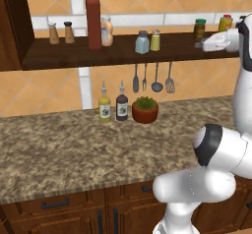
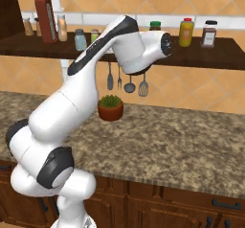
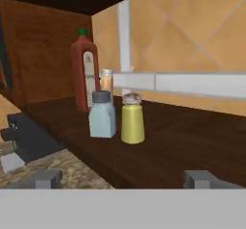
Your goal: Put the shaker and condiment bottle from the counter next to their counterparts in the cabinet.
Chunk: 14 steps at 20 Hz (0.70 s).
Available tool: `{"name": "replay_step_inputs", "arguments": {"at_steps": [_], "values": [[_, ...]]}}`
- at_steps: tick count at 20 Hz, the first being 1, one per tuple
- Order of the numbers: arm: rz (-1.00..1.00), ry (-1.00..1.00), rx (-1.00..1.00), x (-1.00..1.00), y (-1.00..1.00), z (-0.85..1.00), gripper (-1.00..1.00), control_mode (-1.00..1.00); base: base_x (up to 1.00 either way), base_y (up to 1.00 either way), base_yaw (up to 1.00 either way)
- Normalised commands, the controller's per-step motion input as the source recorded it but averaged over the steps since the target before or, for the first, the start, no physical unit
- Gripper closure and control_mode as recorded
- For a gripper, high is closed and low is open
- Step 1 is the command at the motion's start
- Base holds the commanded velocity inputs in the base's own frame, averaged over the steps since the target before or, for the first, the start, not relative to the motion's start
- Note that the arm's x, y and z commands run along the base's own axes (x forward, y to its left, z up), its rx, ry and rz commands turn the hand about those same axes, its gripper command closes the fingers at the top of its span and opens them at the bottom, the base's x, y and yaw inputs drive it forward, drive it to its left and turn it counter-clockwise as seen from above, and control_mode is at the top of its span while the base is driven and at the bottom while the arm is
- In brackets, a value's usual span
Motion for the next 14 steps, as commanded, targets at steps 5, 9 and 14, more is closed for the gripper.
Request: {"name": "replay_step_inputs", "arguments": {"at_steps": [5, 9, 14], "values": [[-0.65, 0.23, 0.00, -0.40, -0.31, 0.36, -1.00, -1.00, 0.00, 0.00, 0.00], [-0.31, 0.15, 0.00, -0.80, -0.96, 0.59, -1.00, -1.00, 0.00, 0.00, 0.00], [0.04, -0.01, 0.00, -1.00, -1.00, 0.57, -1.00, -1.00, 0.00, 0.00, 0.00]]}}
